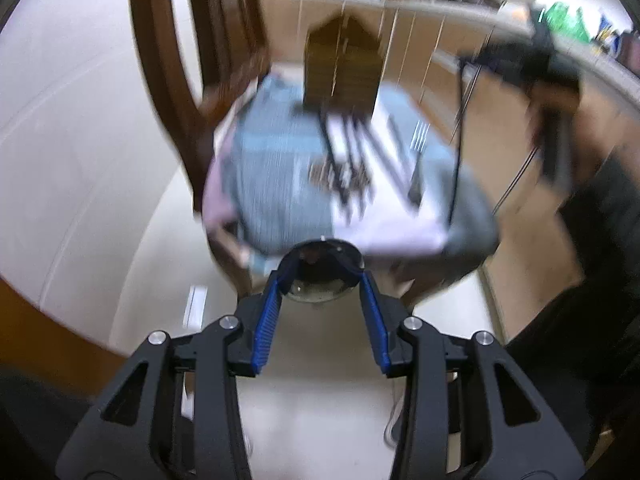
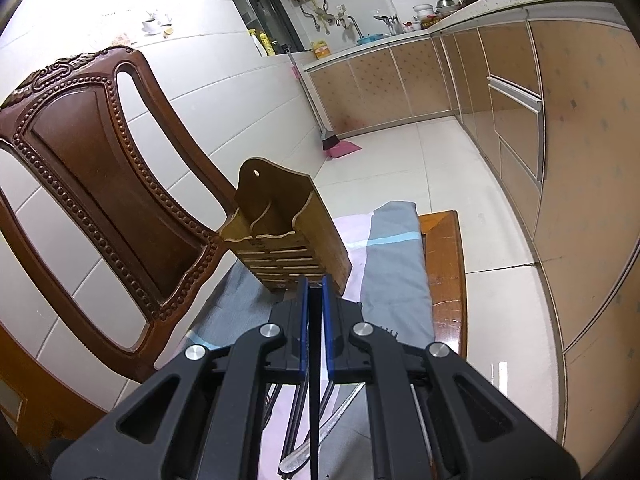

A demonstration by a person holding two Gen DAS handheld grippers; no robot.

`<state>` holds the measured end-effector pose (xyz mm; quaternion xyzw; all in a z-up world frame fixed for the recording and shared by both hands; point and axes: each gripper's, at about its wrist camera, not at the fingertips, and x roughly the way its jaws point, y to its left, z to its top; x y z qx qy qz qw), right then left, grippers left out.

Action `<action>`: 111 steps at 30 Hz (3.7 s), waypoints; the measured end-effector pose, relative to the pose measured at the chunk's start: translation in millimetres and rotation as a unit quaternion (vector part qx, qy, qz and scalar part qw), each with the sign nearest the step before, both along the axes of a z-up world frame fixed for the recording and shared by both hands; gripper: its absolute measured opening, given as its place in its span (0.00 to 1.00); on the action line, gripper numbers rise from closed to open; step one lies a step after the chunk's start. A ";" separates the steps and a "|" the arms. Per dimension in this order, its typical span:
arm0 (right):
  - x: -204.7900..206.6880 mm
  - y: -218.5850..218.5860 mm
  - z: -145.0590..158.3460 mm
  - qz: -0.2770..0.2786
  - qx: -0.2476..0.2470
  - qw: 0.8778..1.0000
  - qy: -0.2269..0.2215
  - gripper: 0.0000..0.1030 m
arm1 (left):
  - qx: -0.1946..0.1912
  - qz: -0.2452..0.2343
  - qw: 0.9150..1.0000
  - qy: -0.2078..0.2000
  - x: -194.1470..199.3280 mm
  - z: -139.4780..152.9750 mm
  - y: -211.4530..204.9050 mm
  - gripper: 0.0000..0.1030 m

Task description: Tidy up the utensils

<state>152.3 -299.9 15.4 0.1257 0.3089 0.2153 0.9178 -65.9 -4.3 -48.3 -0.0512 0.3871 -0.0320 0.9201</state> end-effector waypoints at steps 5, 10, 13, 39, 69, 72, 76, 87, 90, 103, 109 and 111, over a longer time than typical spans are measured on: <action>0.3 -3.5 1.0 -0.001 0.007 1.000 -0.002 0.07 | -0.004 -0.003 0.998 -0.066 31.0 64.7 3.3 0.38; 3.9 -10.5 1.3 -0.007 0.017 1.000 0.000 0.07 | -0.003 0.004 0.991 -0.132 84.3 112.7 6.0 0.36; 5.2 -14.7 1.2 -0.010 0.020 1.000 0.000 0.07 | 0.007 0.006 0.985 -0.175 122.5 142.8 3.5 0.28; 24.9 -16.0 -9.9 -0.009 0.025 0.999 0.023 0.07 | 0.438 -0.190 0.877 -0.057 304.3 -29.6 -96.9 0.90; 25.7 -18.8 -11.2 -0.001 0.034 0.999 0.030 0.07 | 0.319 -0.198 0.926 -0.036 326.7 -48.3 -64.5 0.00; 25.6 -16.6 -11.3 -0.001 0.033 0.999 0.031 0.07 | 0.329 -0.208 0.921 -0.029 331.0 -43.3 -66.1 0.83; 26.5 -13.5 -11.6 0.002 0.031 0.999 0.031 0.07 | 0.391 -0.226 0.892 -0.025 331.9 -67.6 -79.0 0.96; 28.8 -12.1 -12.5 0.006 0.029 0.999 0.035 0.07 | 0.095 -0.096 0.986 0.095 364.2 -88.3 13.1 0.71; 29.4 -10.7 -13.7 0.008 0.027 0.999 0.038 0.07 | 0.065 -0.087 0.989 0.095 363.1 -85.3 25.7 0.65; 30.2 -9.1 -14.8 0.010 0.028 0.999 0.040 0.07 | 0.072 -0.107 0.980 0.150 349.9 -92.7 24.8 0.42; 30.5 -11.6 -15.1 0.007 0.031 0.999 0.041 0.07 | 0.078 -0.117 0.978 0.157 311.4 -86.0 19.2 0.14; 30.4 -11.6 -14.7 0.008 0.031 0.999 0.041 0.07 | 0.068 -0.111 0.978 0.161 300.5 -85.9 18.8 0.13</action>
